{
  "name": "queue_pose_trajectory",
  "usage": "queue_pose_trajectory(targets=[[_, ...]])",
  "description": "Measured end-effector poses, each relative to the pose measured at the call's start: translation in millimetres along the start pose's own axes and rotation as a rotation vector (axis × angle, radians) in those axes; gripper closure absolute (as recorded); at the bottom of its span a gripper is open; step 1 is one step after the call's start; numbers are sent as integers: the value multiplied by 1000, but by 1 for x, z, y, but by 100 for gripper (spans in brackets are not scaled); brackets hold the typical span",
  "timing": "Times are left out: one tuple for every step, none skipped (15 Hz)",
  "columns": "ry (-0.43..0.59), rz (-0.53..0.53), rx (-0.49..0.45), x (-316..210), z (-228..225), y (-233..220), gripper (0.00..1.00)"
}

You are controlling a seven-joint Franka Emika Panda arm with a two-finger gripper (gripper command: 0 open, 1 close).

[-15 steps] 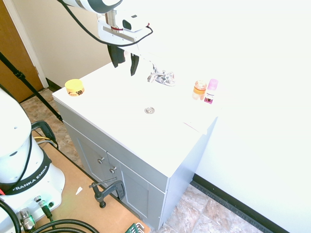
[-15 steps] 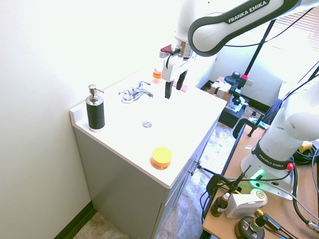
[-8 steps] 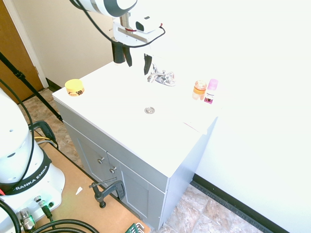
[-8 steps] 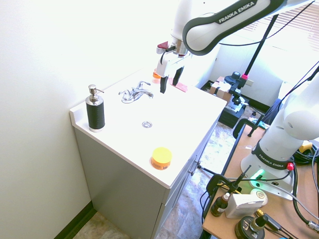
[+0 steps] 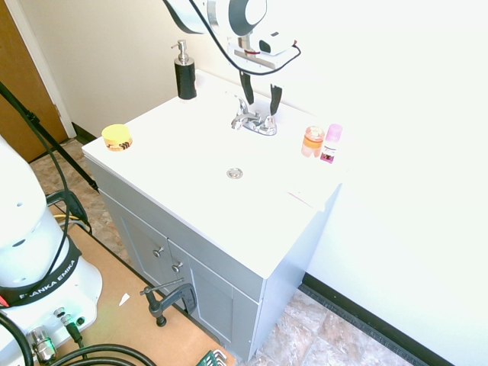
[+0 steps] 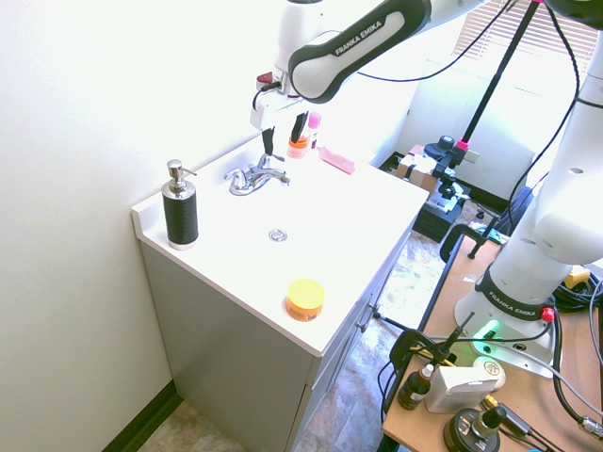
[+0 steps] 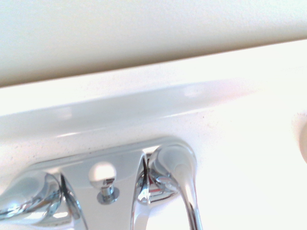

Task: Turn off the cold water

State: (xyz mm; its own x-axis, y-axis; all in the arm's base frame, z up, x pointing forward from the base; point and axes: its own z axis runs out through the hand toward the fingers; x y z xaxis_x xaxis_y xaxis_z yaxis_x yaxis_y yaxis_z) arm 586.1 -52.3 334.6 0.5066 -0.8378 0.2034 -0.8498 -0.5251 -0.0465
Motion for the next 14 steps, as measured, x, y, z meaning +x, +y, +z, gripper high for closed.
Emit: queue_pose_trajectory(targets=[[3,-2,-10,3,5,-3,0],[6,-2,-21,4,10,-4,0],[7,-4,-31,4,15,-4,0],[8,-5,-43,4,19,-2,0],[10,-5,-53,6,22,0,0],[13,-2,-61,8,24,3,0],[18,-1,-71,11,26,5,0],[23,0,-81,13,27,8,0],[23,2,-87,13,27,9,0],[26,2,-92,13,28,9,0],[28,4,-97,12,29,10,0],[29,4,-101,13,30,12,0],[34,3,-109,14,32,15,0],[41,6,-117,16,33,18,0]])
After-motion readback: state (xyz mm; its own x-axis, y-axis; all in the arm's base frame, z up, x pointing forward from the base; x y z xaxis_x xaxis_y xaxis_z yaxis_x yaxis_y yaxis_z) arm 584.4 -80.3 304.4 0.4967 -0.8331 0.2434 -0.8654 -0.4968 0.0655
